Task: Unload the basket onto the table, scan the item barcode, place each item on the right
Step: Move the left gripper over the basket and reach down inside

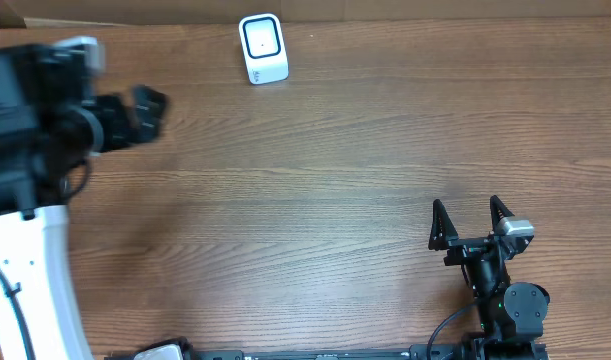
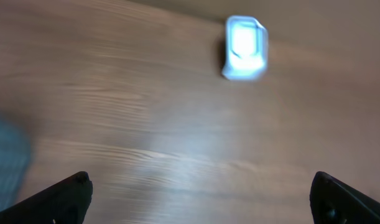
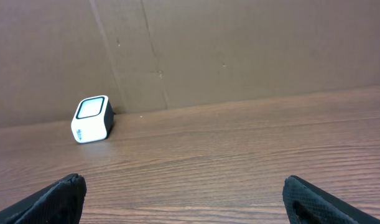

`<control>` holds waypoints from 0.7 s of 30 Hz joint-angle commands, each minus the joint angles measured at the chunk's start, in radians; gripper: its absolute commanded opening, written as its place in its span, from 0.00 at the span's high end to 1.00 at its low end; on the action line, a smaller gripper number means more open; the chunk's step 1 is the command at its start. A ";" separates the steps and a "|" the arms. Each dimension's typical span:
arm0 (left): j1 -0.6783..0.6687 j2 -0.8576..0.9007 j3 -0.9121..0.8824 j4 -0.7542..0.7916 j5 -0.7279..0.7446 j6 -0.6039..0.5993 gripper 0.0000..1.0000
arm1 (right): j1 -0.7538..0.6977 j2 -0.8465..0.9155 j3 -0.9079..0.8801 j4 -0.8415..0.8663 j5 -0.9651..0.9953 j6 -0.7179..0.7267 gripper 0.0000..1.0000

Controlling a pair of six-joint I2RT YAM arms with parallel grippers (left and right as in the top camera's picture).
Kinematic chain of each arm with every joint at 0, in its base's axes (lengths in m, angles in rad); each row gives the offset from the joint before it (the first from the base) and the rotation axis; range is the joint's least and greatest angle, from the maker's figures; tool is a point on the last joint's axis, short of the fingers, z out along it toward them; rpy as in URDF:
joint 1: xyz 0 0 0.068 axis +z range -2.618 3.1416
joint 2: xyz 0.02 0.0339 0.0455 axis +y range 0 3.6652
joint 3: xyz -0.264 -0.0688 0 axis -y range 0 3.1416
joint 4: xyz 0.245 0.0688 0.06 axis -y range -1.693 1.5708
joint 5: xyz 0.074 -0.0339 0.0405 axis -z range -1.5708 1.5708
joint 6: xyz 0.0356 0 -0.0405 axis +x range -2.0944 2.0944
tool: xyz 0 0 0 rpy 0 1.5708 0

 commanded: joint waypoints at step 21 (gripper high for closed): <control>0.600 0.299 0.076 -0.079 -0.261 -0.254 0.00 | 0.004 -0.011 -0.012 0.006 0.008 0.000 0.00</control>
